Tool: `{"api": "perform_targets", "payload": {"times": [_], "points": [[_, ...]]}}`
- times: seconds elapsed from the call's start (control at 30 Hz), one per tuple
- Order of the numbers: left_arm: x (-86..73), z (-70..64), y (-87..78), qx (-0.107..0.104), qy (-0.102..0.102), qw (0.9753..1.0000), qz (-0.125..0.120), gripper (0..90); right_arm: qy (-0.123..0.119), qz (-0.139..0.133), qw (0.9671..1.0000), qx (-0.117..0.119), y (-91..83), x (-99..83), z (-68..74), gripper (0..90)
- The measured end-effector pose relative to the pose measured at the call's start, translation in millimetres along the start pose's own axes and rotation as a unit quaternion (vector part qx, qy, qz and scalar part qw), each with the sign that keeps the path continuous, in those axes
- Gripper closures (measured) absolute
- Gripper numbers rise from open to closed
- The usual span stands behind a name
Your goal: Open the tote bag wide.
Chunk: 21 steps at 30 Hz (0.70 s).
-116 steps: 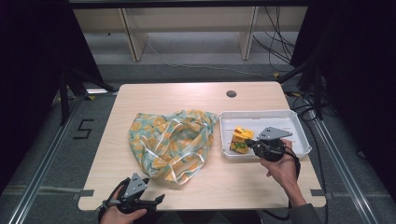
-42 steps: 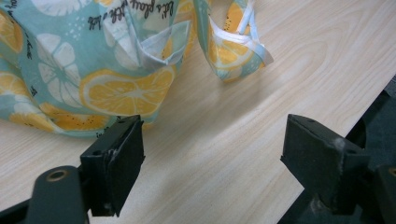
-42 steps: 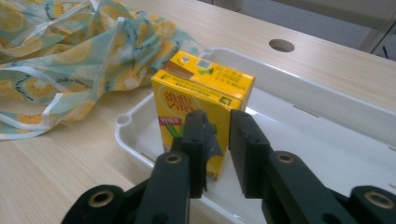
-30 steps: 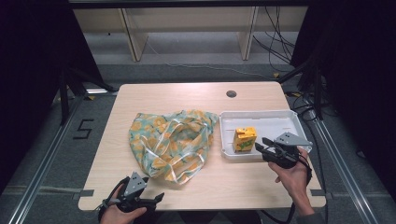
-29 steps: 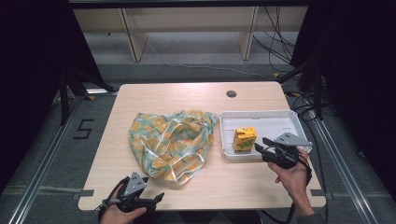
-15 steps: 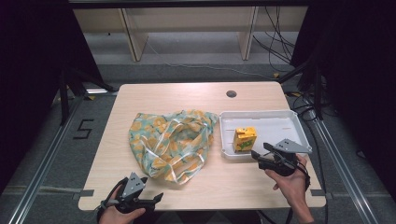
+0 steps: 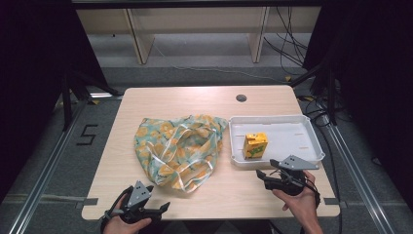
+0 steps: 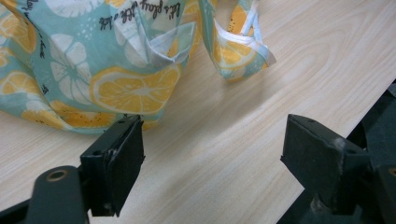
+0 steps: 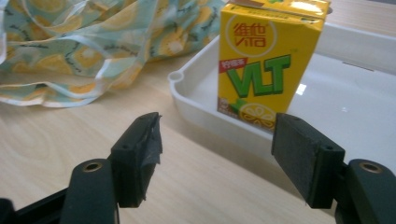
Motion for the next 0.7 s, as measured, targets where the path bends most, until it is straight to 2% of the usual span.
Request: {"api": "perform_targets", "payload": {"times": [0.07, 0.1, 0.13, 0.17, 0.27, 0.3, 0.33, 0.37, 0.47, 0.5, 0.53, 0.57, 0.63, 0.67, 0.7], "points": [[-0.3, 0.6, -0.3, 0.0, 0.004, 1.0, 0.003, 20.1, 0.01, 0.008, 0.9999, 0.007, -2.2, -2.4, 5.2, 32.2], [-0.3, 0.6, -0.2, 0.0, 0.004, 1.0, 0.004, 20.1, -0.004, 0.004, 0.9999, 0.009, -1.9, -2.8, 4.8, 32.1], [-0.3, 0.6, -0.2, 0.0, 0.004, 1.0, 0.004, 20.1, 0.012, 0.011, 0.9998, 0.009, -3.7, -4.9, 8.8, 31.6], [-0.3, 0.4, 0.0, -0.001, 0.004, 1.0, 0.003, 20.1, -0.005, 0.007, 0.9999, 0.013, -2.9, -5.1, 7.2, 31.3], [-0.5, 0.4, 0.3, -0.001, 0.003, 1.0, 0.004, 20.1, -0.006, 0.013, 0.9997, 0.019, -4.7, -8.3, 10.4, 29.6], [-0.4, -0.1, 0.9, 0.0, 0.0, 1.0, 0.0, 20.1, 0.009, 0.012, 0.9997, 0.02, -4.3, -9.6, 13.7, 28.8], [-0.4, 0.0, 0.5, 0.0, 0.0, 1.0, 0.003, 20.1, -0.007, 0.014, 0.9996, 0.023, -4.2, -10.2, 12.3, 28.7], [-0.4, 0.1, 0.4, -0.001, 0.0, 1.0, 0.005, 20.1, 0.009, 0.016, 0.9995, 0.024, -4.6, -11.8, 16.2, 28.5], [-0.1, 0.2, 0.7, 0.001, 0.005, 1.0, 0.007, 20.1, -0.007, 0.016, 0.9995, 0.027, -4.8, -12.9, 16.1, 26.6], [-0.1, 0.2, 0.6, 0.0, 0.007, 1.0, 0.006, 20.1, 0.004, 0.019, 0.9995, 0.025, -5.0, -14.3, 19.7, 26.2], [-0.4, -0.1, 0.8, -0.001, 0.006, 1.0, 0.005, 20.1, 0.006, 0.021, 0.9994, 0.029, -5.4, -15.0, 21.0, 25.7], [-0.4, 0.0, 0.8, -0.001, 0.007, 1.0, 0.006, 20.1, -0.013, 0.024, 0.9993, 0.027, -5.2, -15.3, 18.8, 25.4], [-0.2, 0.0, 0.9, 0.0, 0.005, 1.0, 0.006, 20.1, -0.02, 0.028, 0.9989, 0.031, -4.5, -16.8, 20.9, 24.4], [-0.3, 0.1, 0.6, 0.0, 0.006, 1.0, 0.007, 20.1, -0.008, 0.035, 0.9989, 0.03, -5.7, -18.1, 23.7, 23.8], [-0.5, 0.6, 0.8, 0.002, 0.008, 0.9999, 0.008, 20.1, -0.011, 0.034, 0.999, 0.028, -5.2, -18.8, 24.6, 23.5]]}}
Point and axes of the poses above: each handheld gripper's, and its own axes: y roughly forward along the jaws, x roughly out of its top, z roughly to its left, the point moved 5 cm from there along y, roughly forward along the jaws, and after that the axes turned 5 degrees about x, right-handed, at the moved point
